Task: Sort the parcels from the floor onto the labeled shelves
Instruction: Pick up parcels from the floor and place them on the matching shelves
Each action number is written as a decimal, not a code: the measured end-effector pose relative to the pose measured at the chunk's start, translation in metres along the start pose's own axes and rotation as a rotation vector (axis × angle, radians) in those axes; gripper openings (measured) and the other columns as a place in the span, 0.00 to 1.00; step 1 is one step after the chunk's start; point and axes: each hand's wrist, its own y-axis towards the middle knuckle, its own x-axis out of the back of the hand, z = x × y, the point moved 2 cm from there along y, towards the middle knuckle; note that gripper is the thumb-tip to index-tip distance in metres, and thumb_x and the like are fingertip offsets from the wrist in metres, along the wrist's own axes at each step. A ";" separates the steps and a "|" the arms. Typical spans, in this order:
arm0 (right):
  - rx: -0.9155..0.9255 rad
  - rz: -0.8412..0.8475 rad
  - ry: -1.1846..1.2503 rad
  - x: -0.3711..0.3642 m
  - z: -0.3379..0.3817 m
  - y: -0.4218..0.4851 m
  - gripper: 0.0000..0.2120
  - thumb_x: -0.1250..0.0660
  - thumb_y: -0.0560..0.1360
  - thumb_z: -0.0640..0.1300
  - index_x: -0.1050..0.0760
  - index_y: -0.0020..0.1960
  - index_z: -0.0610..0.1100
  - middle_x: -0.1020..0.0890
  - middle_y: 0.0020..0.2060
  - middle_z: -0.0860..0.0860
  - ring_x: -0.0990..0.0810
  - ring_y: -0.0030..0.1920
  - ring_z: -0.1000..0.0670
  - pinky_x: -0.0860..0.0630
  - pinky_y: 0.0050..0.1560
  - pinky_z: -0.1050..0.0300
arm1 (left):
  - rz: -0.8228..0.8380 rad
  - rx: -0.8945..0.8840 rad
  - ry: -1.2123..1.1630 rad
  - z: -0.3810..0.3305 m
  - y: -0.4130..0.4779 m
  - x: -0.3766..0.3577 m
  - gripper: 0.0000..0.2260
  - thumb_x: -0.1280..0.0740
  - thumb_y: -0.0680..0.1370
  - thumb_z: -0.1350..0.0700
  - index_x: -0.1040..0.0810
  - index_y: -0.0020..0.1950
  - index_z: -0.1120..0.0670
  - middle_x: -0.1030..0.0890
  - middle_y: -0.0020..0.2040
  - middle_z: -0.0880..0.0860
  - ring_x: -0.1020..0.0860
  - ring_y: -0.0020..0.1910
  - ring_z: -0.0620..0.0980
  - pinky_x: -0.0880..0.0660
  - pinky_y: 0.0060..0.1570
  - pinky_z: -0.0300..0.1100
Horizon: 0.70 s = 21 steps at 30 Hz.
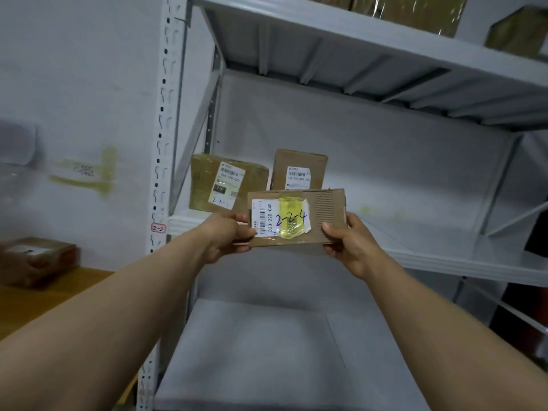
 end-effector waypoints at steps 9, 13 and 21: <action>0.059 -0.057 0.017 0.083 0.019 0.081 0.19 0.32 0.78 0.35 0.27 0.63 0.55 0.15 0.53 0.53 0.16 0.51 0.50 0.21 0.43 0.54 | 0.032 -0.161 0.068 -0.022 0.075 -0.097 0.15 0.33 0.76 0.71 0.27 0.60 0.59 0.16 0.52 0.57 0.18 0.46 0.53 0.19 0.49 0.49; 0.035 -0.089 0.037 0.123 0.019 0.111 0.17 0.34 0.78 0.35 0.25 0.61 0.54 0.15 0.53 0.51 0.17 0.52 0.49 0.21 0.43 0.52 | 0.015 -0.172 0.080 -0.020 0.107 -0.141 0.15 0.33 0.76 0.70 0.27 0.61 0.60 0.18 0.55 0.59 0.19 0.45 0.53 0.20 0.48 0.48; 0.020 -0.169 0.021 0.199 0.010 0.163 0.14 0.39 0.77 0.37 0.24 0.55 0.53 0.17 0.51 0.49 0.19 0.50 0.47 0.22 0.46 0.50 | -0.015 -0.225 0.144 -0.003 0.169 -0.223 0.11 0.36 0.77 0.73 0.27 0.55 0.60 0.19 0.49 0.60 0.22 0.42 0.54 0.23 0.43 0.46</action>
